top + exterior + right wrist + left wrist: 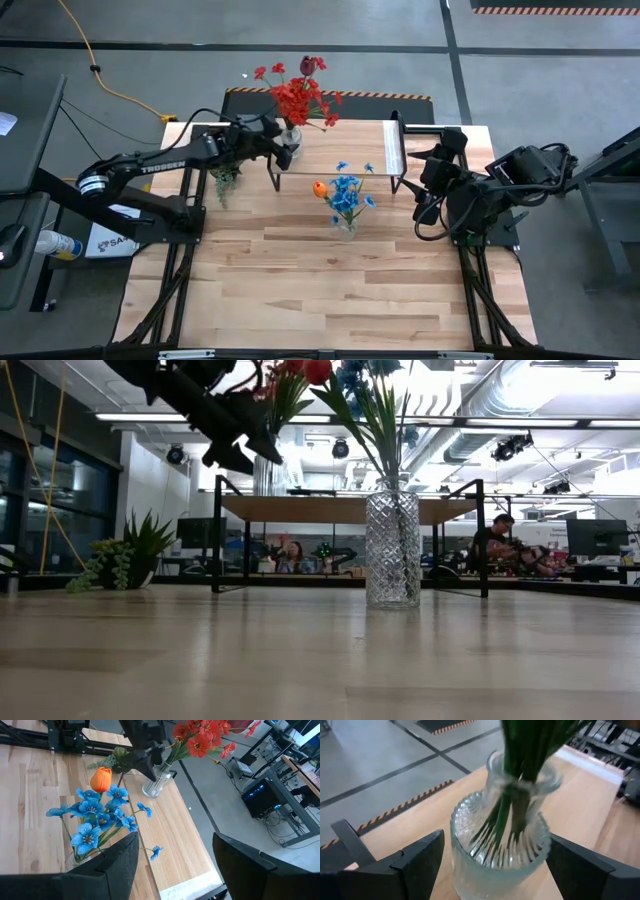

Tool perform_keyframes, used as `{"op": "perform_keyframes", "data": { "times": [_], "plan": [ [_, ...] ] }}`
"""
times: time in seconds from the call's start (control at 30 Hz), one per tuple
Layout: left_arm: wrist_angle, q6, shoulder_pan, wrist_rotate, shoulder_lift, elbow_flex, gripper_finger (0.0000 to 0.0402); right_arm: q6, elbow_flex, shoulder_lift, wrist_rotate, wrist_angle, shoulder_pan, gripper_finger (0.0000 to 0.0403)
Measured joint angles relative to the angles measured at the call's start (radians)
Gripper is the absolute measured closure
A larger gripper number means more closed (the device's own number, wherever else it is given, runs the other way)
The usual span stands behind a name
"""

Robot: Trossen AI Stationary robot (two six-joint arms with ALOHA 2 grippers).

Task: Pick and place flowers into a vace then onto a shelf
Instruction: Put the transparent vase on the shelf

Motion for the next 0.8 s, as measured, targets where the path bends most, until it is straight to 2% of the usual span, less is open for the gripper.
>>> {"op": "perform_keyframes", "data": {
  "times": [0.23, 0.47, 0.63, 0.8],
  "plan": [
    [-0.13, 0.005, 0.0, 0.032, -0.104, 0.0, 0.0037, -0.005, 0.0, 0.0, 0.0, 0.0, 0.0, 0.0158],
    [-0.324, 0.004, 0.0, 0.039, -0.279, 0.0, 0.0037, -0.007, 0.0, 0.0, -0.007, -0.001, 0.0, 0.0158],
    [-0.403, -0.026, 0.0, 0.103, -0.414, 0.0, 0.0037, -0.006, 0.0, 0.0, -0.085, -0.008, 0.0, 0.0158],
    [-0.406, -0.082, 0.0, 0.235, -0.532, 0.0, 0.0037, 0.051, 0.0, 0.0, -0.198, -0.042, 0.0, 0.0158]
  ]
}}
